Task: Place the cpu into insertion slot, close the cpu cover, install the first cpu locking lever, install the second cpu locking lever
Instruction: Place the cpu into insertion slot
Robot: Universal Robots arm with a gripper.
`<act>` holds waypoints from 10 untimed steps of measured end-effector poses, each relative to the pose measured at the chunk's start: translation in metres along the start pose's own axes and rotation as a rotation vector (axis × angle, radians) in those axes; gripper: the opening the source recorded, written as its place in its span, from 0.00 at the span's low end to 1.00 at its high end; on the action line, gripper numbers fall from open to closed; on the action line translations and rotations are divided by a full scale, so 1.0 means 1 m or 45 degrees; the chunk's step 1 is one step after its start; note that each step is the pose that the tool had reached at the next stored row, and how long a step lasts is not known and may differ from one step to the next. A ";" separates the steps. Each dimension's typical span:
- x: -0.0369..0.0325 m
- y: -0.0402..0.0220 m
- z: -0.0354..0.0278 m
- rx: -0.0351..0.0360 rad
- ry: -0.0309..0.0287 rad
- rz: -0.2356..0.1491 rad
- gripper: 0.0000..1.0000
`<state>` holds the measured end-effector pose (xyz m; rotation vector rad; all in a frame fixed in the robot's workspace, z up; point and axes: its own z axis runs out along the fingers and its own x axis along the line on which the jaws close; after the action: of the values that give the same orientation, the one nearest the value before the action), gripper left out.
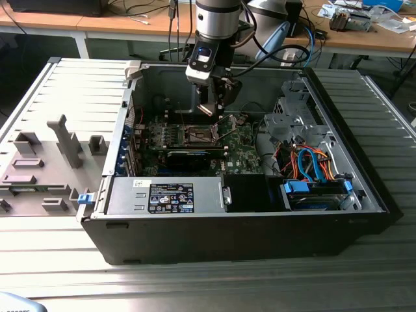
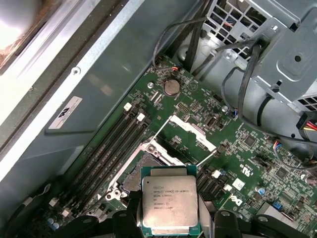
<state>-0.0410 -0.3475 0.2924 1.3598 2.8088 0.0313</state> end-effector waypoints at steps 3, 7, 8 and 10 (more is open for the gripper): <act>0.0000 0.0000 0.0002 0.0001 -0.0002 0.006 0.55; 0.0000 0.0000 0.0004 0.0001 -0.0003 0.010 0.55; 0.0000 0.0000 0.0005 0.0002 -0.0003 0.011 0.55; 0.0000 0.0000 0.0006 0.0002 -0.0003 0.013 0.55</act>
<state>-0.0410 -0.3475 0.2918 1.3736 2.8020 0.0311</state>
